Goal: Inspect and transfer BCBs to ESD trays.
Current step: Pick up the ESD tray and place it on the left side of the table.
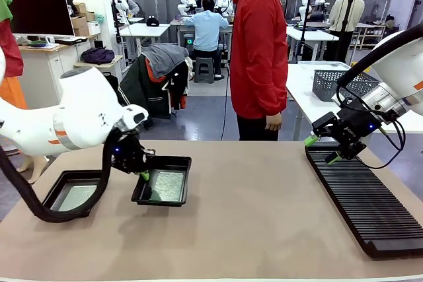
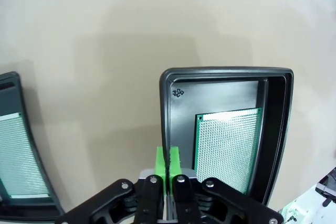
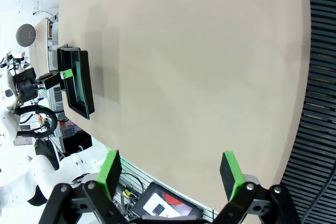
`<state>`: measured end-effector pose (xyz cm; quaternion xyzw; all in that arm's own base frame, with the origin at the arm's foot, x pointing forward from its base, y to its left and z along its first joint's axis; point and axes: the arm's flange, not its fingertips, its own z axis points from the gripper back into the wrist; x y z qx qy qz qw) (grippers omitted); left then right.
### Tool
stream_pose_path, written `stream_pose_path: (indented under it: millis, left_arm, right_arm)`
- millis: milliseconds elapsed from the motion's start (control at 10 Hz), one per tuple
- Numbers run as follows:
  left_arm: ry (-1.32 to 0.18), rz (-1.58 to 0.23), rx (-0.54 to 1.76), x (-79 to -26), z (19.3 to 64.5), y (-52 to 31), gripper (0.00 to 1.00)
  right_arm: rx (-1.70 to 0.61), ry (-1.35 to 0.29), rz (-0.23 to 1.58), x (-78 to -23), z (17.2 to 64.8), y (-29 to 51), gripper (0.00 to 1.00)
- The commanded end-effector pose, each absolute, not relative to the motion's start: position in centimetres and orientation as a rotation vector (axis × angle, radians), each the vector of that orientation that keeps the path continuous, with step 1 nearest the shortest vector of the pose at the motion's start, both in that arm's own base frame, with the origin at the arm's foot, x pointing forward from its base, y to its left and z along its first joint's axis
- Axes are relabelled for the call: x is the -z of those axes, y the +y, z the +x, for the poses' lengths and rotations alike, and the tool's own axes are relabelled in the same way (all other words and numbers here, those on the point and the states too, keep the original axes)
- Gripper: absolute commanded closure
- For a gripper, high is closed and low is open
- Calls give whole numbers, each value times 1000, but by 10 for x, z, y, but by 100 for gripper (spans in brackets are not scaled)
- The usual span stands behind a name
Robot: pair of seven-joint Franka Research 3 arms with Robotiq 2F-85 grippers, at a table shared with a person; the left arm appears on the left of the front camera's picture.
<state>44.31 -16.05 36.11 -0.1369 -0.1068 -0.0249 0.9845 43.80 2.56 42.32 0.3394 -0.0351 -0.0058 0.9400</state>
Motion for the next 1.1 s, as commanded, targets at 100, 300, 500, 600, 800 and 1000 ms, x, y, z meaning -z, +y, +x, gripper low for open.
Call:
stream_pose_path:
  millis: [100, 300, 500, 600, 800, 1000]
  left_arm:
    - [-191, -298, 46, -355, 436, -122, 97]
    - [-189, -290, 18, -350, 431, -107, 97]
    - [-197, -288, -11, -341, 429, -98, 97]
    - [-201, -289, -21, -335, 430, -92, 97]
    - [-212, -299, -19, -328, 434, -80, 97]
    - [-207, -298, -26, -321, 438, -70, 97]
  right_arm:
    - [34, -76, 680, -424, 438, 27, 0]
    - [34, -76, 680, -424, 438, 27, 0]
    - [34, -76, 680, -424, 438, 27, 0]
    - [34, -76, 680, -424, 438, 27, 0]
    - [34, -76, 680, -424, 438, 27, 0]
    - [34, -76, 680, -424, 438, 27, 0]
